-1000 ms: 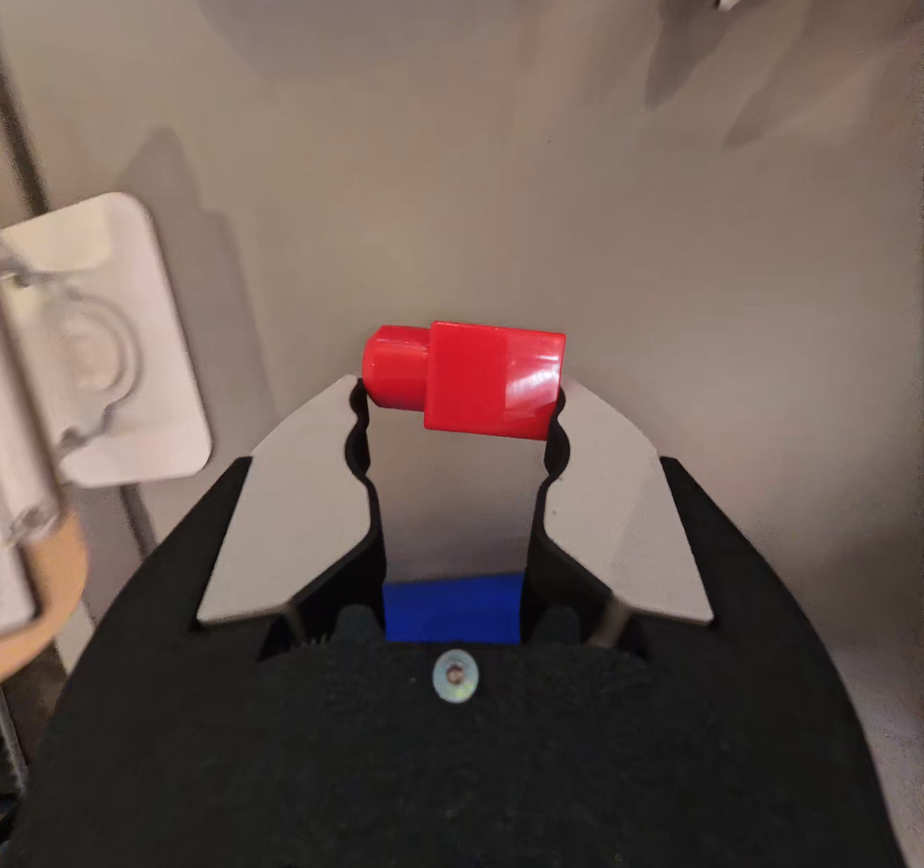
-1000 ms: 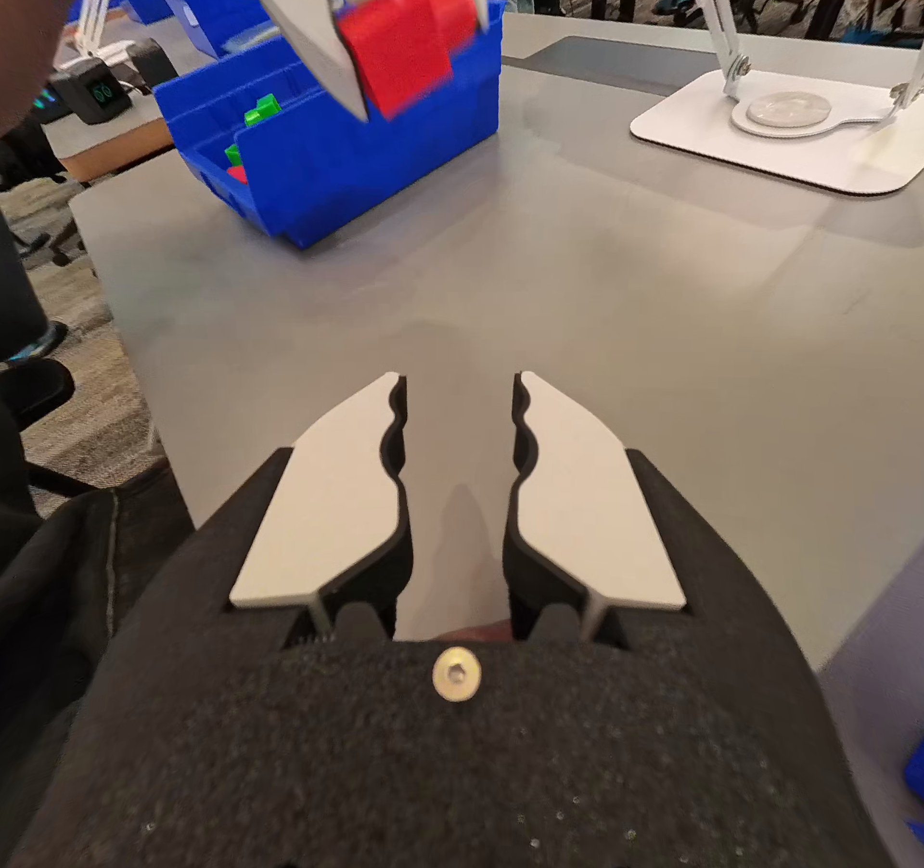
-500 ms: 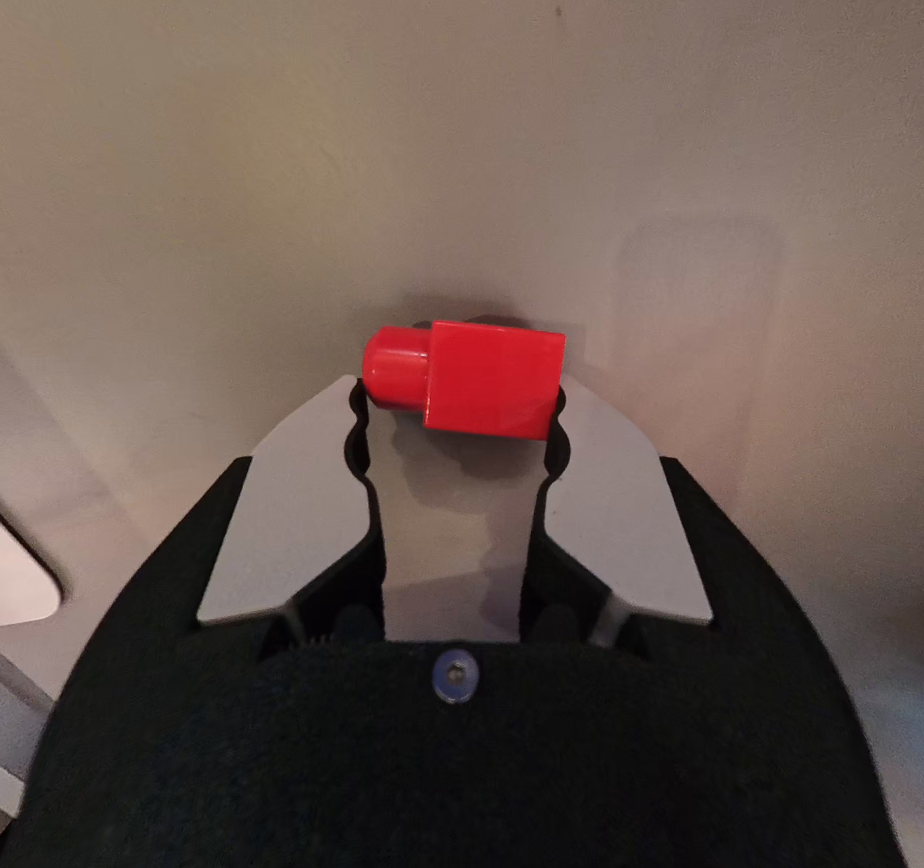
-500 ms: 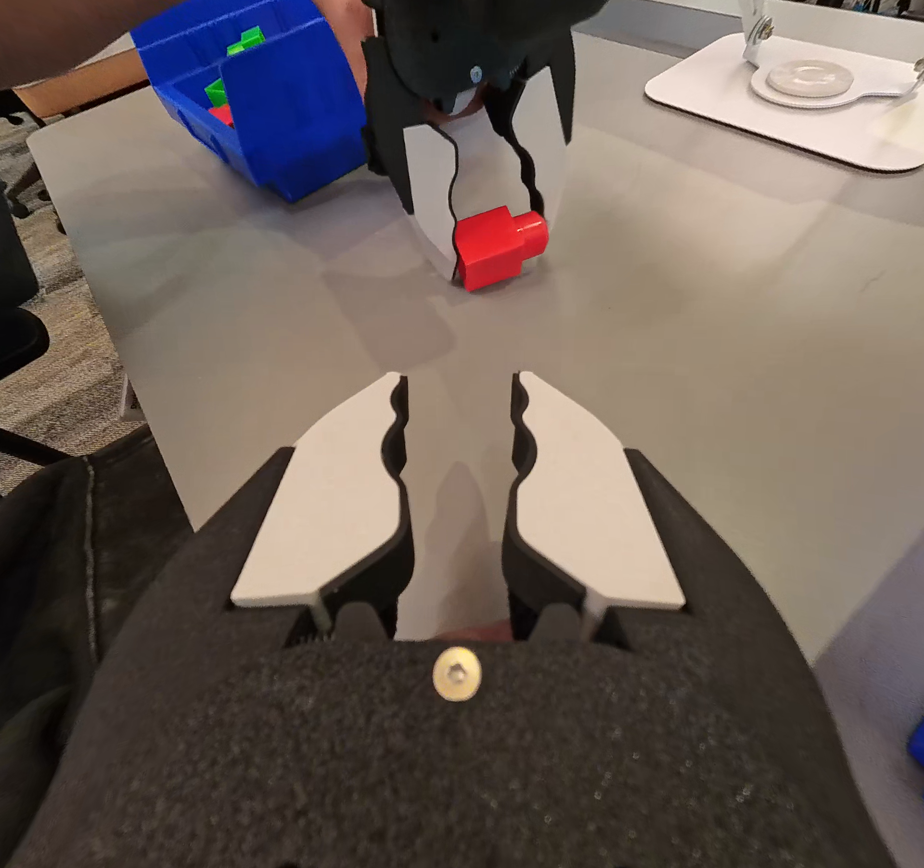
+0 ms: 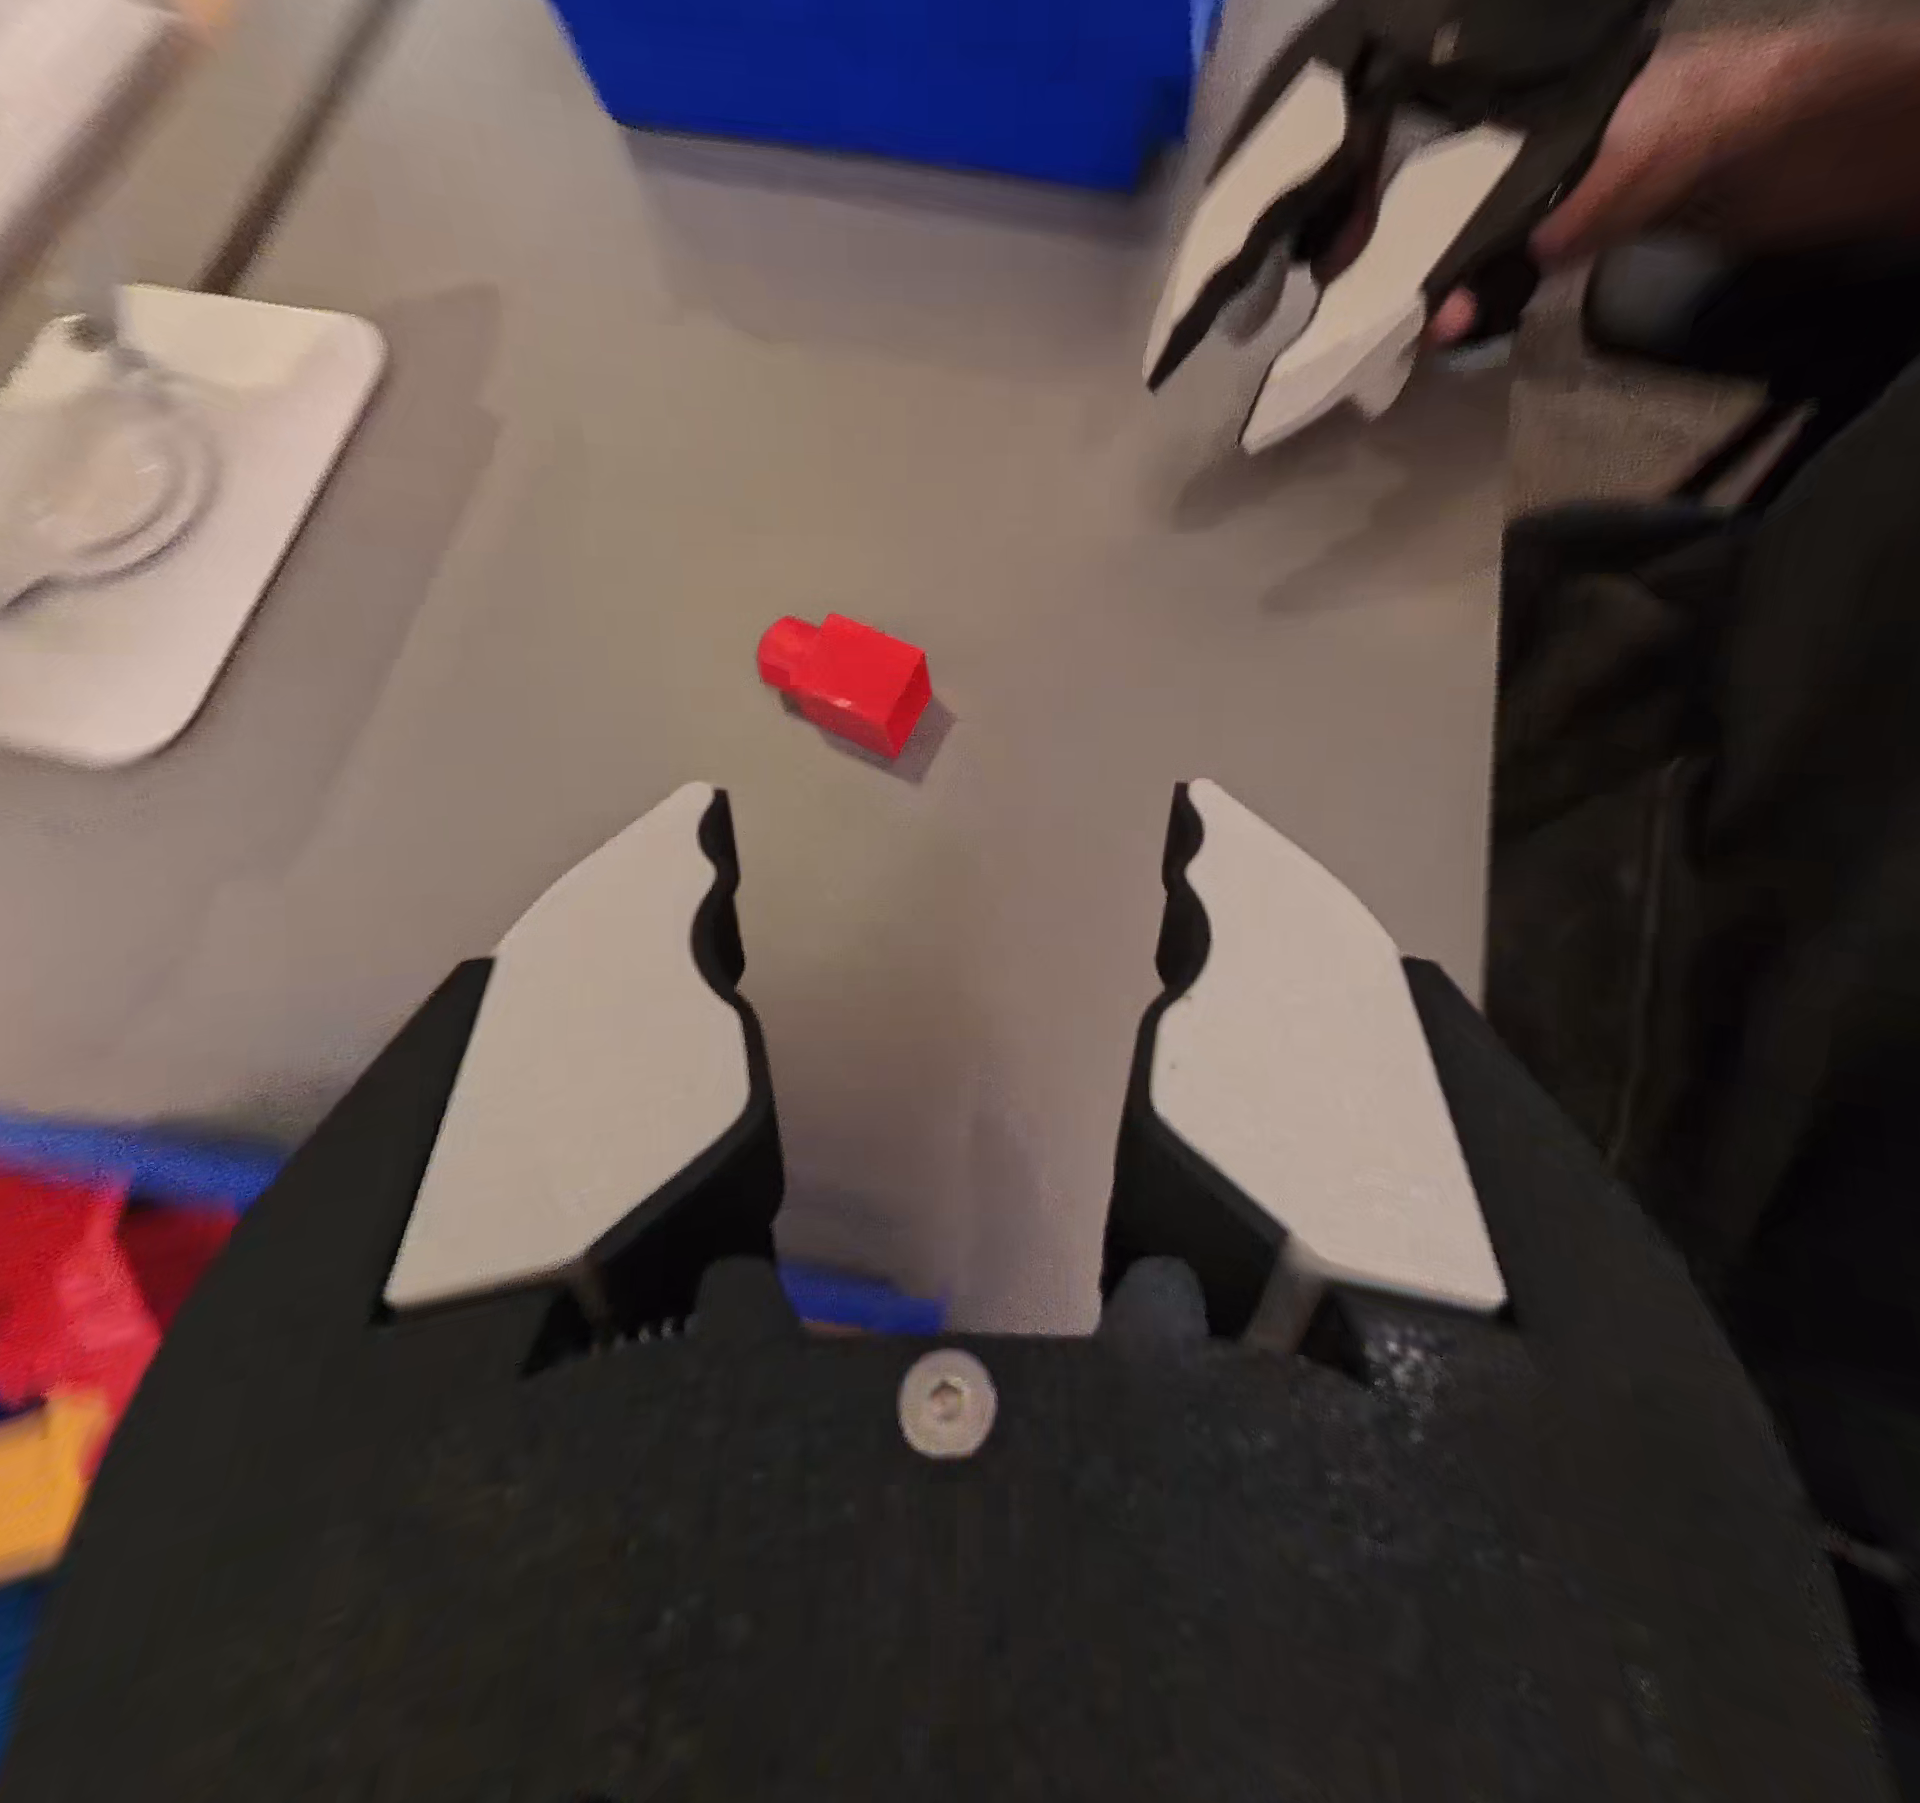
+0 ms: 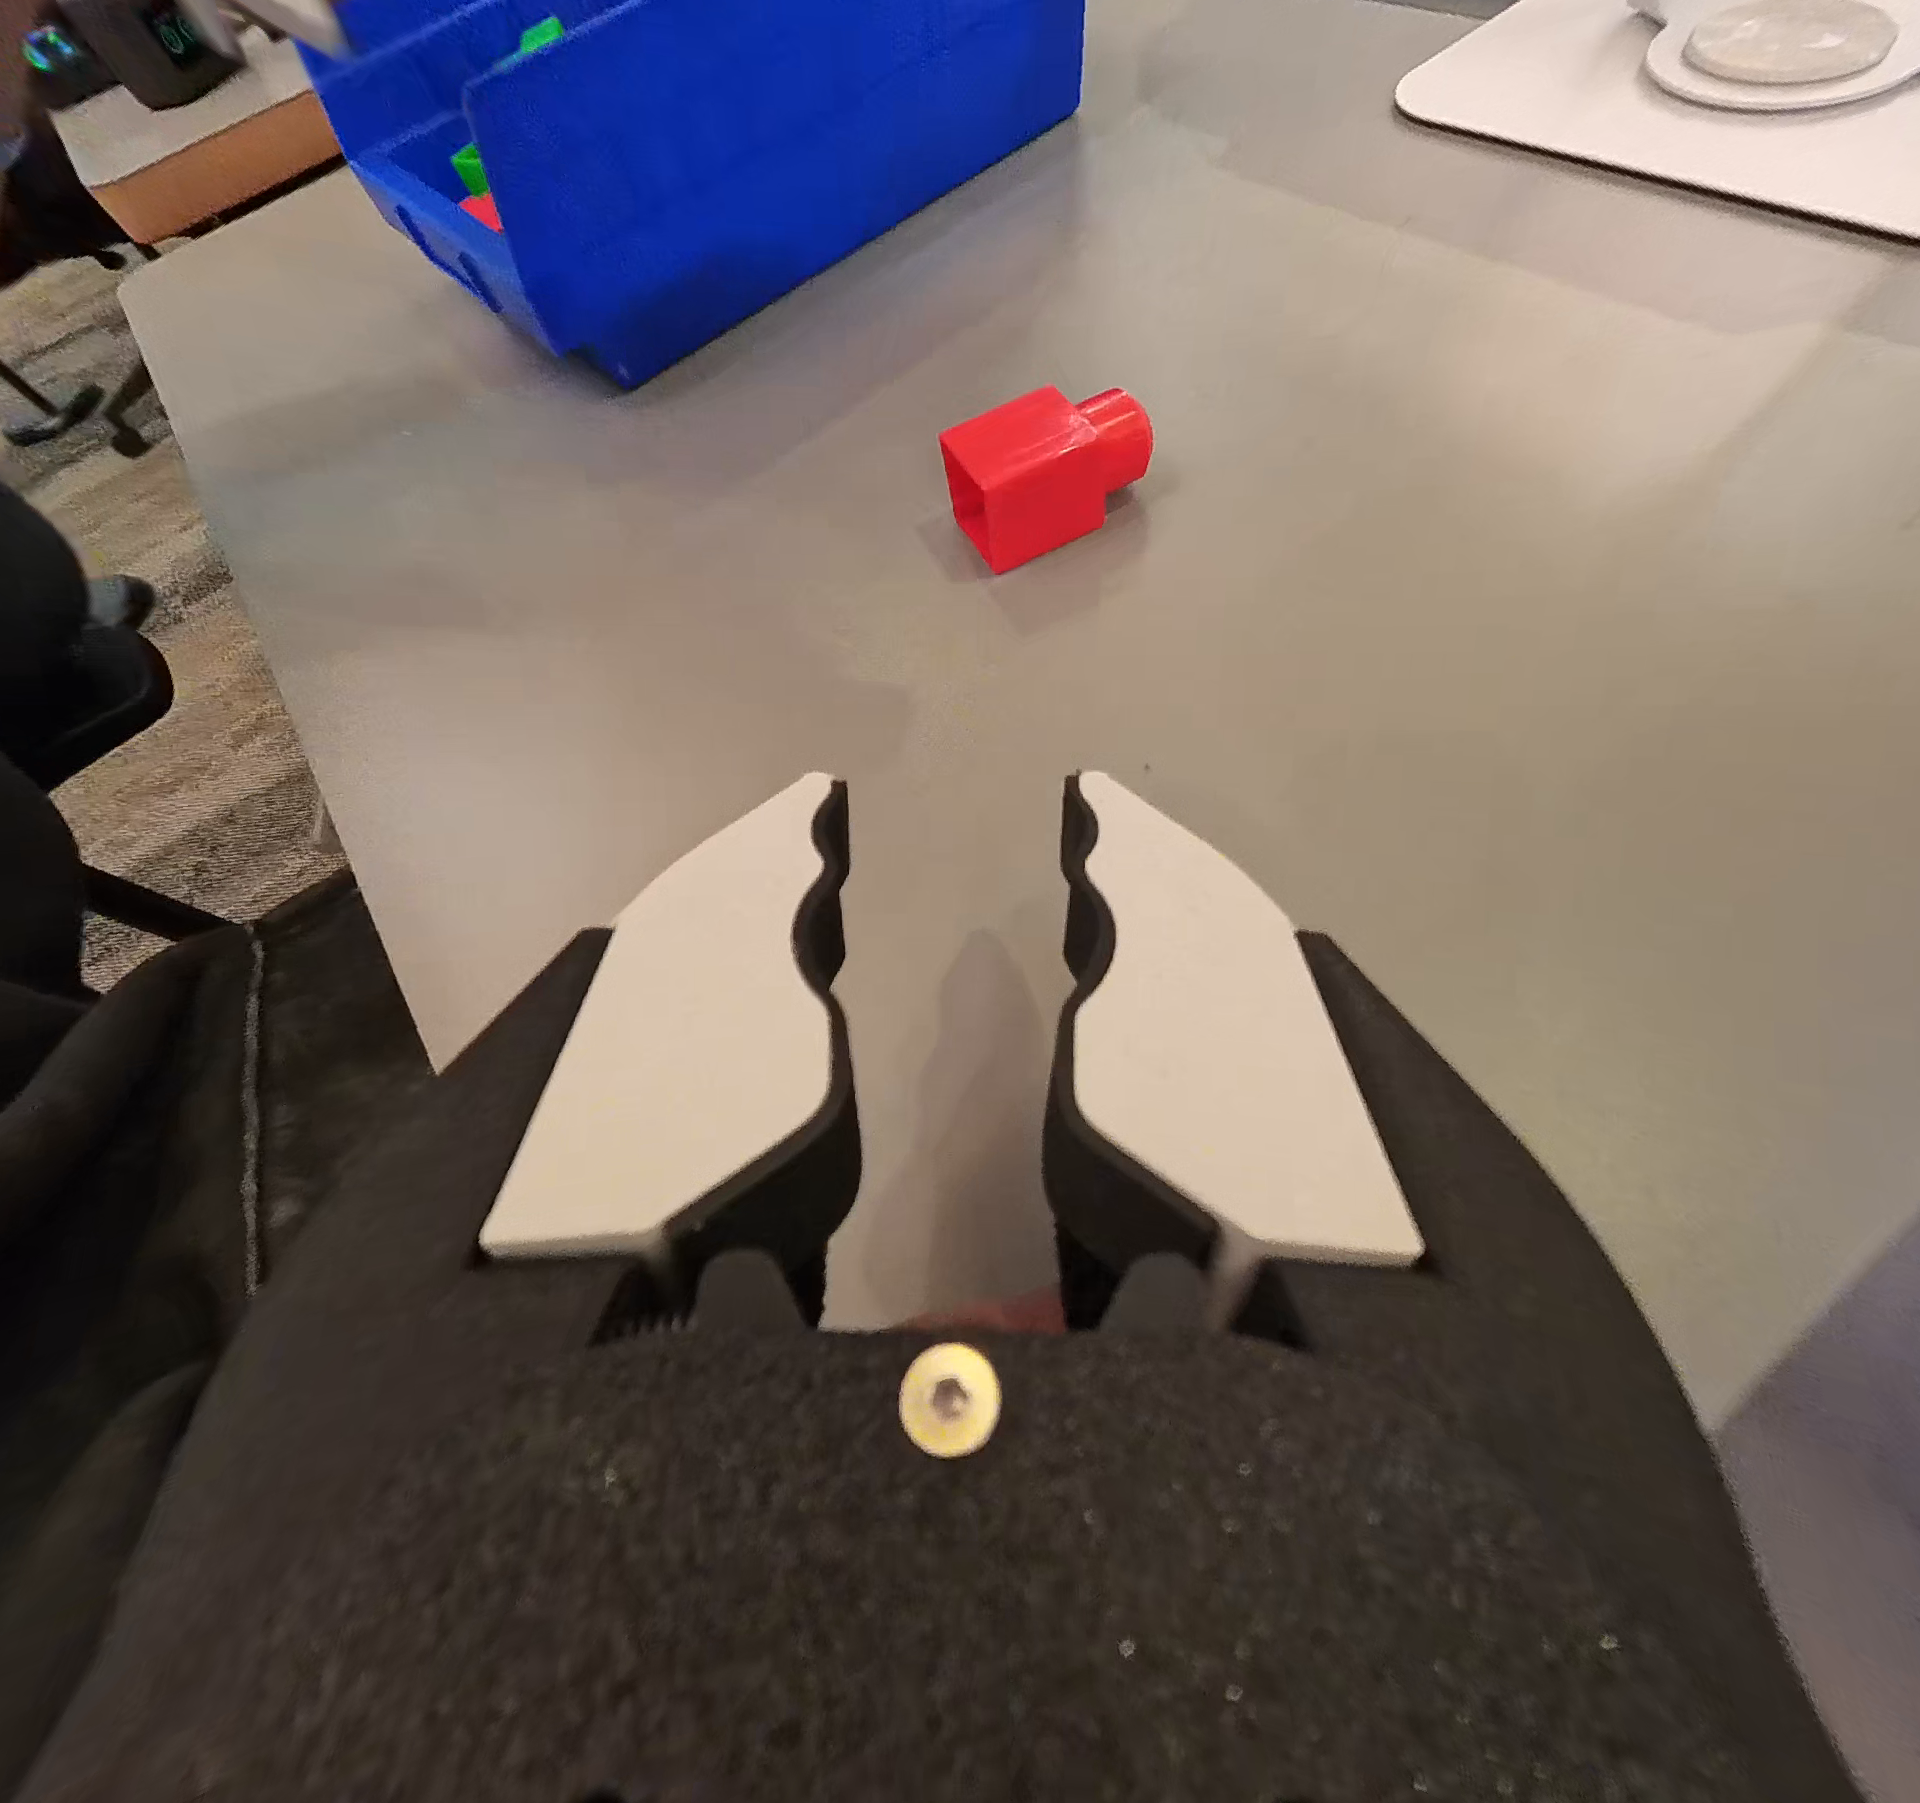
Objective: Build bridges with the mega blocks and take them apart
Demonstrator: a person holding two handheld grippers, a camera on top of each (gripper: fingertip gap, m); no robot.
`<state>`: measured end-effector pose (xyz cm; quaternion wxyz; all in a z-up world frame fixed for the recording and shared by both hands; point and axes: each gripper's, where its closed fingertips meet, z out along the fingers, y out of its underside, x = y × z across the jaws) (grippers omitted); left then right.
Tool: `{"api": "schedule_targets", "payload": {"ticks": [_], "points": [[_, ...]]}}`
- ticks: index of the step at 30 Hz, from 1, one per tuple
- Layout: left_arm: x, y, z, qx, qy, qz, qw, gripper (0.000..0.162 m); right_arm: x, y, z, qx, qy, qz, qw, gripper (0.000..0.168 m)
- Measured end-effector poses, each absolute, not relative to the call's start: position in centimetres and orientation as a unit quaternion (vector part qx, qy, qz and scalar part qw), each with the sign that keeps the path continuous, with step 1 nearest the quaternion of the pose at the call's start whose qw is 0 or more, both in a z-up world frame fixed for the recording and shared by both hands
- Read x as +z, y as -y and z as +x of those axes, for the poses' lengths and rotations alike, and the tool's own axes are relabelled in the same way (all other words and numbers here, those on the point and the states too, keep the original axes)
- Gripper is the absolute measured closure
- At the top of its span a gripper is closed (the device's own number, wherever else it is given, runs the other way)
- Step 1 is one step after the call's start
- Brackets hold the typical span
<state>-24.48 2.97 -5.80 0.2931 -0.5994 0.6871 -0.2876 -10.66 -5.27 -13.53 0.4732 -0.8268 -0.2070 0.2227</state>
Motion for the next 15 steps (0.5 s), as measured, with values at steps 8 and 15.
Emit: {"api": "schedule_targets", "payload": {"ticks": [8,15], "points": [[-5.9,-6.5,-37.5,-0.286,-0.472,-0.731,0.4,0.089,-14.1,4.7,-11.6,0.225,0.214,-0.831,0.462,0.129],[-9.5,-17.7,-38.6,-0.051,-0.451,-0.811,0.368,0.094,-14.6,4.2,-13.4,0.219,0.235,-0.834,0.448,0.13]]}}
